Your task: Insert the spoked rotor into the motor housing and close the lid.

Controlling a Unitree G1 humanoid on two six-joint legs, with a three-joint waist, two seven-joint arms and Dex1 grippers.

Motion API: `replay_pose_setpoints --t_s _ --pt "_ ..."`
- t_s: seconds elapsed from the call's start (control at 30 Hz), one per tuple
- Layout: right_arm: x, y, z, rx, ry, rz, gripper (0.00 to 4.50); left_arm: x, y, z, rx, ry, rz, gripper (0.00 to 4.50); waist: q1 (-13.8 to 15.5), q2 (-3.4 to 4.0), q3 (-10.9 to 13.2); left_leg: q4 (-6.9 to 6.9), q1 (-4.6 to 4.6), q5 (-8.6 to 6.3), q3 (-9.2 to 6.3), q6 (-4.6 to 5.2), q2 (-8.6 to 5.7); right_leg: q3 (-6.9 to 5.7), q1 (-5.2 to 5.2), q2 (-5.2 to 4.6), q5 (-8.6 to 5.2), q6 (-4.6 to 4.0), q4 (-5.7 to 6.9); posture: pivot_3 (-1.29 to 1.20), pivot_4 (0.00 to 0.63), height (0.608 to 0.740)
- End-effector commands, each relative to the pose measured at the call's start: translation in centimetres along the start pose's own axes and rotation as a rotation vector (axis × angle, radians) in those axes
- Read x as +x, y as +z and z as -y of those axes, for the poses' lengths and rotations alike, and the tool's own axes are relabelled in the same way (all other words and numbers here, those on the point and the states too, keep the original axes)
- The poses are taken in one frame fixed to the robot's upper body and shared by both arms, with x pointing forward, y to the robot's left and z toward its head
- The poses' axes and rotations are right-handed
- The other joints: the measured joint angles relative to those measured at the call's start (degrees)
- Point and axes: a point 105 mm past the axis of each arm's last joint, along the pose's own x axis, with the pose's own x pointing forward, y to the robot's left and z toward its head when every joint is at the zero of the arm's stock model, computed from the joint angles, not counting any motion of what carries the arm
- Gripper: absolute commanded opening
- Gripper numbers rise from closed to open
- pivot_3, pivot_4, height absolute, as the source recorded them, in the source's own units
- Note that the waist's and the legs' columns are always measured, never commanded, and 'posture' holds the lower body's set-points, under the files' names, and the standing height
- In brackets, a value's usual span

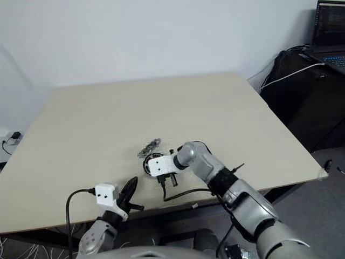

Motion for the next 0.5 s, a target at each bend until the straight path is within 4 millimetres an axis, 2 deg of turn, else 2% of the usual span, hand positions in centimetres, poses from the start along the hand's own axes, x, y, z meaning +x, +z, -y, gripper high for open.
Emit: replay_pose_setpoints --t_s 0.03,0.13,0.27,0.5 --pt "-3.3 1.9 1.2 0.098 -0.103 0.063 0.07 0.4 0.7 0.3 -0.01 -0.015 0.031 0.0 0.2 0.0 0.0 0.0 -0.05 0.0 -0.01 0.01 0.0 -0.01 -0.04 -0.02 0.0 0.0 0.0 0.0 0.0 0.74" --pt "-4.3 1.1 0.1 0.205 -0.111 0.022 0.07 0.6 0.6 0.3 -0.013 -0.022 0.027 0.0 0.7 -0.01 0.0 0.0 -0.11 -0.05 0.0 0.06 -0.01 -0.02 -0.07 -0.08 0.0 -0.01 -0.05 0.0 0.0 0.74" --pt "-5.1 1.3 -1.2 0.415 -0.095 0.04 0.07 0.8 0.5 0.4 -0.015 -0.031 0.024 0.0 1.2 -0.05 0.0 0.01 -0.13 -0.07 0.01 0.1 -0.02 -0.02 -0.07 -0.16 -0.01 -0.01 -0.09 0.0 0.0 0.74" --pt "-4.9 2.6 -2.6 0.751 -0.048 0.061 0.07 0.7 -0.1 0.3 -0.021 -0.037 0.007 0.0 1.2 -0.07 0.0 0.03 -0.14 -0.07 0.0 0.09 0.02 -0.03 -0.09 -0.19 -0.02 -0.01 -0.07 0.0 0.0 0.74"
